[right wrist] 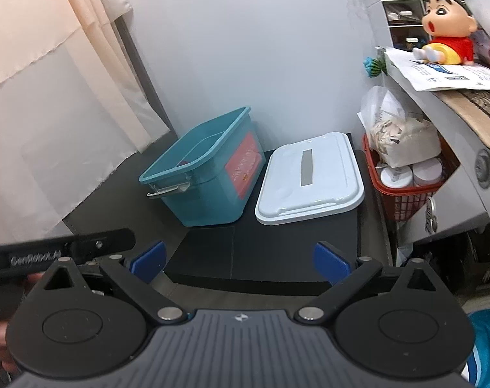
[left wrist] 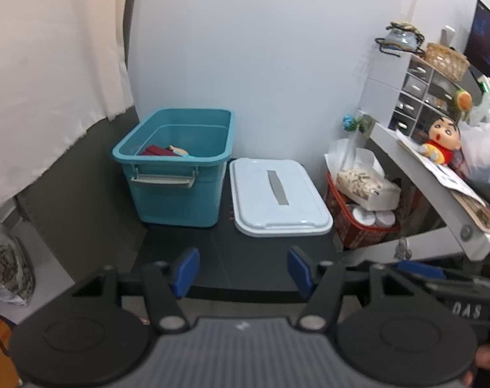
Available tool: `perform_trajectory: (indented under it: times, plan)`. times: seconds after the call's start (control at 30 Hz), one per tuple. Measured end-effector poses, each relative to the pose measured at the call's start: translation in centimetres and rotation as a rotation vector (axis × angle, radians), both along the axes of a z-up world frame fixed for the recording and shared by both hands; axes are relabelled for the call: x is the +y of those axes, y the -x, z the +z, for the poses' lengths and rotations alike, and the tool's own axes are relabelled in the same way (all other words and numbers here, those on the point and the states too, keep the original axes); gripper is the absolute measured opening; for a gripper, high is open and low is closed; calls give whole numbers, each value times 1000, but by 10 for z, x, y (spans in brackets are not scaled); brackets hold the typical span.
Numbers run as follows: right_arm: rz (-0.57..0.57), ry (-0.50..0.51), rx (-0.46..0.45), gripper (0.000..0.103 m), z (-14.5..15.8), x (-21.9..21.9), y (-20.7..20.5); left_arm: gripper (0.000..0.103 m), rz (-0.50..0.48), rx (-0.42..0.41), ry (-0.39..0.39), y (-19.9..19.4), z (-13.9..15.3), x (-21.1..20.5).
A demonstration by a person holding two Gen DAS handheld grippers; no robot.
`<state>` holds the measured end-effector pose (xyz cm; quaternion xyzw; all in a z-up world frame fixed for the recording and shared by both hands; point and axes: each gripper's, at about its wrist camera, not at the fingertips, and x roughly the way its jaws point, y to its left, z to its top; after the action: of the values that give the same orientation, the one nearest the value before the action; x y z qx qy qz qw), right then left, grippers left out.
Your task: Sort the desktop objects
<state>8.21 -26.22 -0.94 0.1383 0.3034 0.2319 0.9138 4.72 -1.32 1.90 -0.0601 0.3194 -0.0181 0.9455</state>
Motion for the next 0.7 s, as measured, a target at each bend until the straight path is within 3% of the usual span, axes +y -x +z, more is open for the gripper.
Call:
perform_trajectory:
  times: [0.33, 0.7]
  plan:
    - [-14, -6, 9, 101, 13, -2, 14, 65, 39, 13, 50, 30, -1, 9]
    - [-2, 50, 39, 100, 11, 6, 21, 65, 40, 29, 4, 44, -11, 6]
